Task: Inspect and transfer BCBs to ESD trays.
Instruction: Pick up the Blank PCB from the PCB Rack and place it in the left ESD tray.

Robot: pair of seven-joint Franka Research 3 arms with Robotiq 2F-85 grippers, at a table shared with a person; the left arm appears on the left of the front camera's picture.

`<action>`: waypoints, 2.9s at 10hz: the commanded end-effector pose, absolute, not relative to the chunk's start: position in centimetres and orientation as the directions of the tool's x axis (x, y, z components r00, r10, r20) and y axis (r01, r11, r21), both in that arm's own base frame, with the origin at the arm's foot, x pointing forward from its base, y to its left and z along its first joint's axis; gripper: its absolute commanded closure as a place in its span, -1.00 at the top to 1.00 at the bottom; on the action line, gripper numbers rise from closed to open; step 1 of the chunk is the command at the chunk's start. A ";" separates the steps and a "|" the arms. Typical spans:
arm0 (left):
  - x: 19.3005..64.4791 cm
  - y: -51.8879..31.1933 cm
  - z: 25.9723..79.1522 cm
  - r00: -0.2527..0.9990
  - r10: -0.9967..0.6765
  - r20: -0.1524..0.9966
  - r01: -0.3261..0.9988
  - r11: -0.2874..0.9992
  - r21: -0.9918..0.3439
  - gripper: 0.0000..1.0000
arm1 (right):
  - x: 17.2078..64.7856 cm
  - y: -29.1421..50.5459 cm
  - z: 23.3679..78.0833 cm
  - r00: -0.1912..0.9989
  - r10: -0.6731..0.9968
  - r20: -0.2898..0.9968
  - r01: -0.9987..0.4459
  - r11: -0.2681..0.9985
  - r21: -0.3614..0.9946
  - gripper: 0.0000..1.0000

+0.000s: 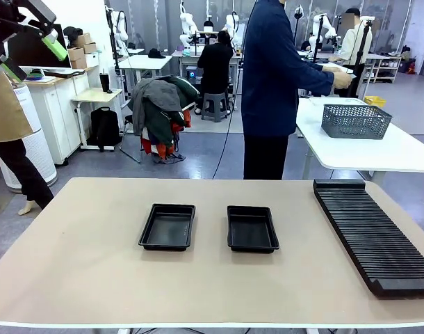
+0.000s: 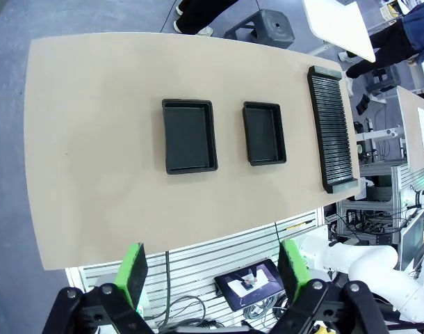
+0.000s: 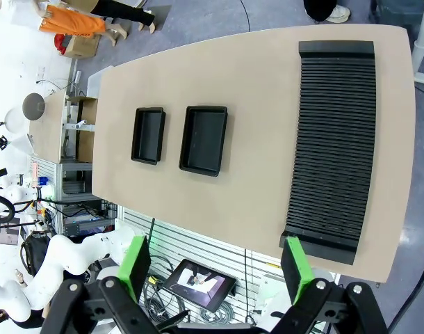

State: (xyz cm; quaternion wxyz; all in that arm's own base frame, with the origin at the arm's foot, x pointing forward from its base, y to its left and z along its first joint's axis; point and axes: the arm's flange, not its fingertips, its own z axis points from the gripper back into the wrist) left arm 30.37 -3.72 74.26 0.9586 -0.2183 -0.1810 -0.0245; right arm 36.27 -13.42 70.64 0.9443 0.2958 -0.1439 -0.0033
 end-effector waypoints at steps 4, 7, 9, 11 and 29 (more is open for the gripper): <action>31.8 -3.5 74.7 0.955 0.027 0.295 0.099 0.908 -0.407 1.00 | 36.3 -13.4 70.6 0.959 -0.091 0.270 -0.079 0.825 0.560 1.00; 33.1 -2.6 74.2 0.966 0.010 0.258 0.107 0.894 -0.436 1.00 | 36.3 -13.4 70.6 0.959 -0.091 0.270 -0.079 0.825 0.560 1.00; 33.3 -2.4 74.0 0.970 0.010 0.242 0.100 0.893 -0.438 1.00 | 36.3 -13.4 70.6 0.959 -0.091 0.270 -0.079 0.825 0.560 1.00; 33.4 -2.9 73.6 0.964 0.021 0.267 0.099 0.900 -0.425 1.00 | 36.3 -13.4 70.6 0.959 -0.091 0.270 -0.079 0.825 0.560 1.00; 33.4 -2.9 73.6 0.964 0.021 0.267 0.099 0.900 -0.425 1.00 | 36.3 -13.4 70.6 0.959 -0.091 0.270 -0.079 0.825 0.560 1.00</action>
